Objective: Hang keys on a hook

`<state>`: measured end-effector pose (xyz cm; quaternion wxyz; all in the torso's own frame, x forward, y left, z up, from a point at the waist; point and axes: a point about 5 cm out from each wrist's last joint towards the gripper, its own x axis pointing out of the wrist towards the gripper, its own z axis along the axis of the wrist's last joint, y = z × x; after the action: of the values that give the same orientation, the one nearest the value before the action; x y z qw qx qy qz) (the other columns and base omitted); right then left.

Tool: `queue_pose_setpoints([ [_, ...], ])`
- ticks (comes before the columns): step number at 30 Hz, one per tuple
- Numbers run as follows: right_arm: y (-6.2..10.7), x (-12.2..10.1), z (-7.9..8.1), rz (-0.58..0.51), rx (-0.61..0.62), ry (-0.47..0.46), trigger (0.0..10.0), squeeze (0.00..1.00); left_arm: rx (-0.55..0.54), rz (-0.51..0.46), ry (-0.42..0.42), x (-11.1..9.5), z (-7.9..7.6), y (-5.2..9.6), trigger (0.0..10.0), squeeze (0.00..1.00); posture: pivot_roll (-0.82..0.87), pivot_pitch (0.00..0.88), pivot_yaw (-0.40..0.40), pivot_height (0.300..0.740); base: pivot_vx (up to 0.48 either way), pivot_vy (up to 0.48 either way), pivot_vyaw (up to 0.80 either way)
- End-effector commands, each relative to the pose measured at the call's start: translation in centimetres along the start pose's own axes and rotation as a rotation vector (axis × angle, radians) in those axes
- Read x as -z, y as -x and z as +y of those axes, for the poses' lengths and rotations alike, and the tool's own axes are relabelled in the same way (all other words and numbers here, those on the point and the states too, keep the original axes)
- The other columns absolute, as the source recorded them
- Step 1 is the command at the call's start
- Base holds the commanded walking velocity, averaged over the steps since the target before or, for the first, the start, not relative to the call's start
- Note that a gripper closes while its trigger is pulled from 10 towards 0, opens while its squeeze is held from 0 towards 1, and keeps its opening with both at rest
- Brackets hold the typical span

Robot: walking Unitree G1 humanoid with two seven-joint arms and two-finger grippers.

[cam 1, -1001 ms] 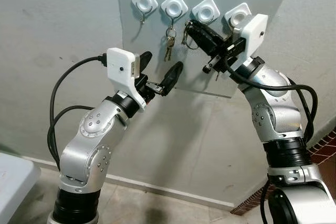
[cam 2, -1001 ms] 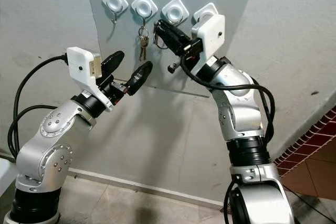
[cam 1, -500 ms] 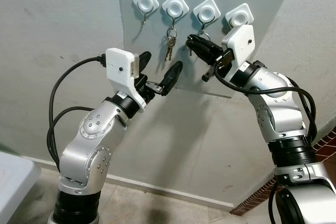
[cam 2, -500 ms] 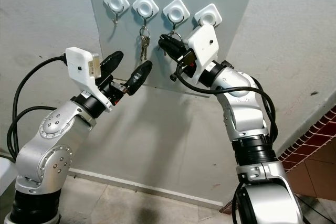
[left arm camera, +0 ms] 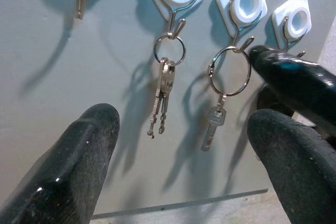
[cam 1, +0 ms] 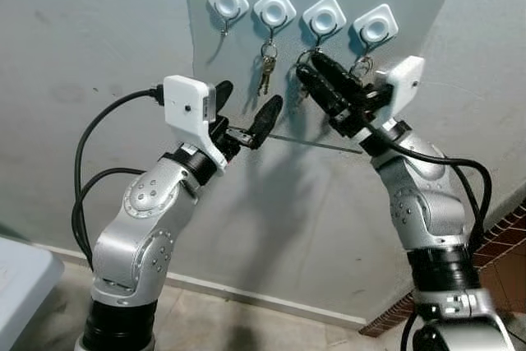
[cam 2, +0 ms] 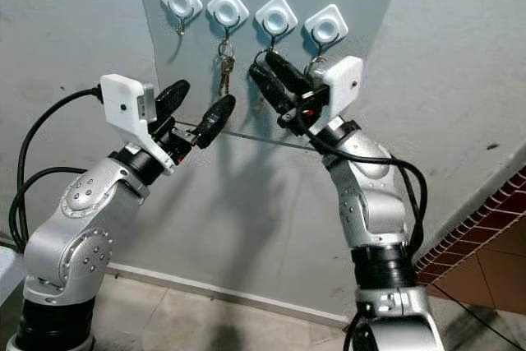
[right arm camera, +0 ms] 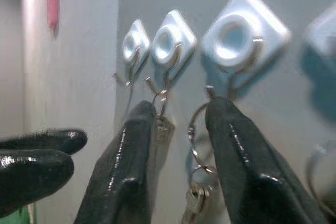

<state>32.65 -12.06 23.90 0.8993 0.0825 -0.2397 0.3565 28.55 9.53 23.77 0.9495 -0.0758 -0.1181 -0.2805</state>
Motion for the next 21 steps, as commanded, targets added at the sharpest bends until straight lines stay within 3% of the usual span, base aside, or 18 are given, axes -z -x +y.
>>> queue_pose_setpoints([
  [1, 0.4, -0.6, 0.2, -0.034, 0.032, -0.019, 10.0, 1.00, -0.018, -0.006, -0.021, 0.1, 0.1, 0.0, 10.0, 0.00, 0.02, 0.024, -0.045, 0.732, 0.000, 0.000, 0.00],
  [11, 2.4, 0.6, 1.5, -0.023, 0.123, -0.079, 10.0, 1.00, -0.077, 0.020, -0.012, 1.8, 0.9, 0.4, 10.0, 0.00, 0.01, 0.017, -0.036, 0.732, 0.000, 0.000, 0.00],
  [21, 6.5, 5.3, 3.0, 0.157, 0.189, -0.133, 10.0, 1.00, -0.216, 0.144, 0.062, 8.1, 2.6, 2.8, 10.0, 0.00, 0.00, 0.000, -0.032, 0.732, 0.000, 0.000, 0.00],
])
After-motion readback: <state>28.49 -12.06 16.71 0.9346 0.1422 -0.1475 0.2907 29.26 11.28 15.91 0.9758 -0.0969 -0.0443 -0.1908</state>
